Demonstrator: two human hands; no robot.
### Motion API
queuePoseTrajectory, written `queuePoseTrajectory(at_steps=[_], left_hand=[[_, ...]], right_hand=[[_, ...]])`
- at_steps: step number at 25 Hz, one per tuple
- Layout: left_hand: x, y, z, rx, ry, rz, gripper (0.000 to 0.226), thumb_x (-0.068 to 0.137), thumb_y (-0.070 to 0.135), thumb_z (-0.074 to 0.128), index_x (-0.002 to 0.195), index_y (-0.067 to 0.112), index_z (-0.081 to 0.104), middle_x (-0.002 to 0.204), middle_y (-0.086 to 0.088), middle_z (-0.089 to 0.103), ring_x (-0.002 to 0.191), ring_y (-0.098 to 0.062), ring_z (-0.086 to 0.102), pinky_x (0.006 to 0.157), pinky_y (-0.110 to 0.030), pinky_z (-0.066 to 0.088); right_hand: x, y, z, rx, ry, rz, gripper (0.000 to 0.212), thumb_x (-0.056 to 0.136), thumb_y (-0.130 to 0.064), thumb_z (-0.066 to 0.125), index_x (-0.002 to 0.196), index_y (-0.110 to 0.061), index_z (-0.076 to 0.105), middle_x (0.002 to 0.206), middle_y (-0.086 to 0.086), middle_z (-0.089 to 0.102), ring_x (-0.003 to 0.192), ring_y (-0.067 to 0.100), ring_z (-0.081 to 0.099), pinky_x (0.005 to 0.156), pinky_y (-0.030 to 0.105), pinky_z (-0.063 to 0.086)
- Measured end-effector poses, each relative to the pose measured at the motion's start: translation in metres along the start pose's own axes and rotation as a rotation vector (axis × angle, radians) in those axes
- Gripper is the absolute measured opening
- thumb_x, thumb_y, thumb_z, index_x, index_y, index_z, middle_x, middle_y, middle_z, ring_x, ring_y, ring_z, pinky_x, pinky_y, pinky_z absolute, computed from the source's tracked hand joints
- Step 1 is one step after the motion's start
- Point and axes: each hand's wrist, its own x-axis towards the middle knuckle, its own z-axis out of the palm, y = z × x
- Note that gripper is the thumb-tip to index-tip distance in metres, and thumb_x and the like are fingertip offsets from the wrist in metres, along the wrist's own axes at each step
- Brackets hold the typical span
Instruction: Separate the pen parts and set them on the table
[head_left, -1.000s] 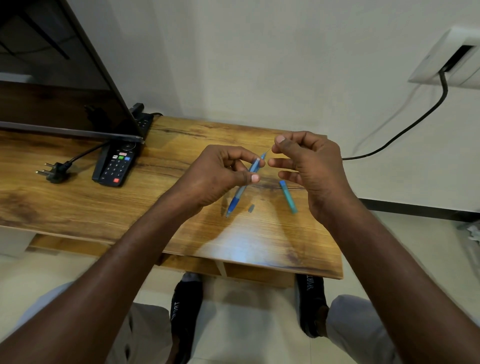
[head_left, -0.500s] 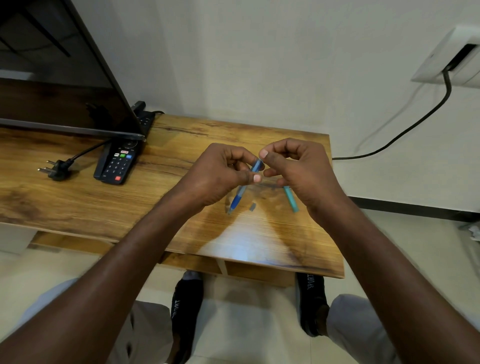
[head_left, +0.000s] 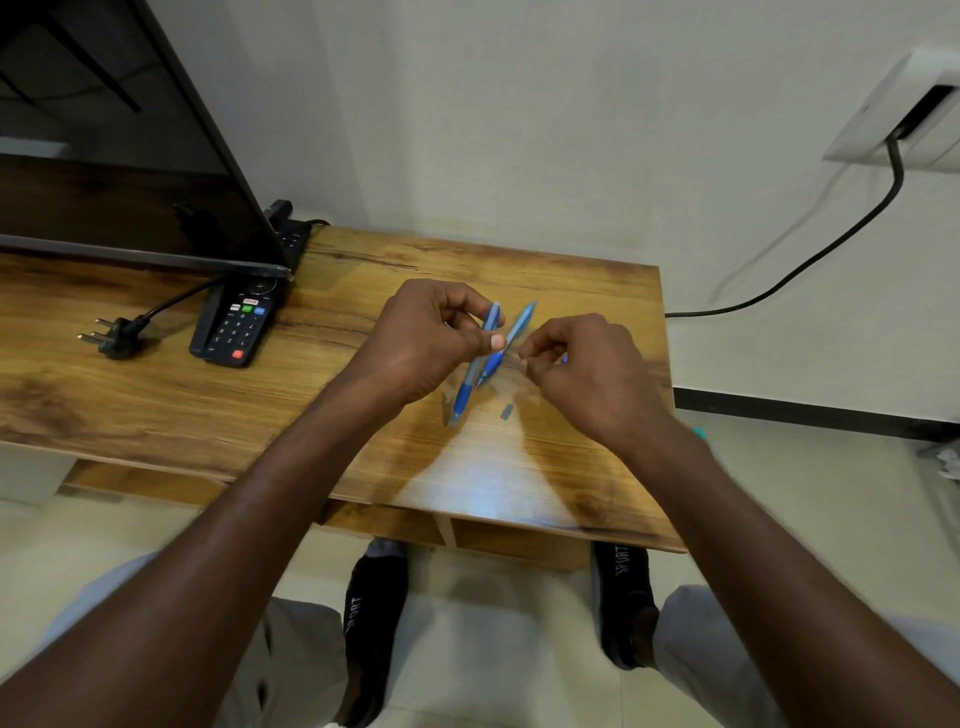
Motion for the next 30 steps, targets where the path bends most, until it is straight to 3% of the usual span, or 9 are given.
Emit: queuePoseTrajectory(at_steps=[5, 10, 13, 15, 18, 22, 27, 30], left_hand=[[0.002, -0.008, -0.002, 0.064, 0.018, -0.069, 0.022, 0.084, 0.017, 0.087, 0.104, 0.013, 0.078, 0.084, -0.009, 0.077, 0.072, -0.008, 0.071, 0.071, -0.029, 0.059], [0.0, -0.004, -0.001, 0.054, -0.008, -0.063, 0.018, 0.09, 0.014, 0.082, 0.107, 0.015, 0.079, 0.088, -0.008, 0.078, 0.069, -0.002, 0.07, 0.053, -0.009, 0.046], [-0.001, -0.002, -0.001, 0.036, -0.008, -0.037, 0.018, 0.093, 0.014, 0.078, 0.11, 0.017, 0.078, 0.094, -0.01, 0.079, 0.084, -0.015, 0.075, 0.052, -0.007, 0.045], [-0.001, -0.001, -0.002, 0.02, -0.024, -0.019, 0.019, 0.095, 0.014, 0.075, 0.113, 0.02, 0.077, 0.097, -0.008, 0.08, 0.091, -0.016, 0.076, 0.056, -0.008, 0.045], [-0.002, 0.005, -0.006, -0.085, -0.102, 0.036, 0.022, 0.099, 0.01, 0.068, 0.117, 0.02, 0.076, 0.1, -0.003, 0.081, 0.093, -0.008, 0.074, 0.064, -0.011, 0.048], [-0.003, 0.01, -0.006, -0.162, -0.12, 0.146, 0.025, 0.102, 0.009, 0.062, 0.123, 0.018, 0.073, 0.104, 0.001, 0.081, 0.106, -0.014, 0.074, 0.078, -0.029, 0.055], [-0.003, 0.009, -0.002, -0.171, -0.073, 0.203, 0.028, 0.103, 0.007, 0.06, 0.127, 0.017, 0.071, 0.108, 0.002, 0.08, 0.109, -0.01, 0.073, 0.08, -0.03, 0.058], [-0.004, 0.006, 0.003, -0.176, -0.049, 0.2, 0.028, 0.102, 0.005, 0.061, 0.126, 0.016, 0.072, 0.107, 0.0, 0.08, 0.107, -0.009, 0.073, 0.077, -0.03, 0.057]], right_hand=[[-0.006, 0.001, 0.024, -0.212, -0.167, -0.041, 0.015, 0.091, -0.022, 0.079, 0.106, -0.022, 0.077, 0.103, -0.004, 0.075, 0.094, 0.014, 0.07, 0.087, 0.038, 0.059], [-0.011, 0.003, 0.035, -0.291, -0.155, -0.083, 0.01, 0.092, -0.013, 0.076, 0.097, -0.022, 0.076, 0.095, -0.003, 0.073, 0.087, 0.013, 0.068, 0.081, 0.034, 0.059], [-0.011, 0.003, 0.036, -0.331, -0.158, -0.103, 0.009, 0.092, -0.012, 0.073, 0.093, -0.02, 0.075, 0.092, -0.003, 0.071, 0.086, 0.015, 0.067, 0.078, 0.033, 0.058], [-0.009, 0.002, 0.034, -0.297, -0.156, -0.088, 0.009, 0.093, -0.013, 0.07, 0.093, -0.021, 0.075, 0.09, -0.004, 0.071, 0.086, 0.015, 0.069, 0.077, 0.034, 0.058], [-0.003, 0.0, 0.018, -0.116, -0.023, -0.023, 0.01, 0.094, -0.017, 0.069, 0.094, -0.02, 0.079, 0.084, -0.003, 0.074, 0.08, 0.016, 0.071, 0.075, 0.036, 0.06], [0.004, -0.002, -0.011, 0.095, 0.259, 0.01, 0.012, 0.097, -0.021, 0.07, 0.1, -0.023, 0.082, 0.09, -0.008, 0.076, 0.085, 0.008, 0.069, 0.071, 0.022, 0.052], [0.004, -0.006, -0.017, 0.293, 0.346, -0.042, 0.017, 0.101, -0.016, 0.068, 0.107, -0.022, 0.082, 0.1, -0.012, 0.074, 0.088, 0.006, 0.071, 0.074, 0.018, 0.053], [0.003, -0.008, -0.018, 0.356, 0.356, -0.1, 0.018, 0.1, -0.013, 0.068, 0.108, -0.02, 0.082, 0.102, -0.009, 0.073, 0.081, 0.004, 0.073, 0.074, 0.022, 0.06]])
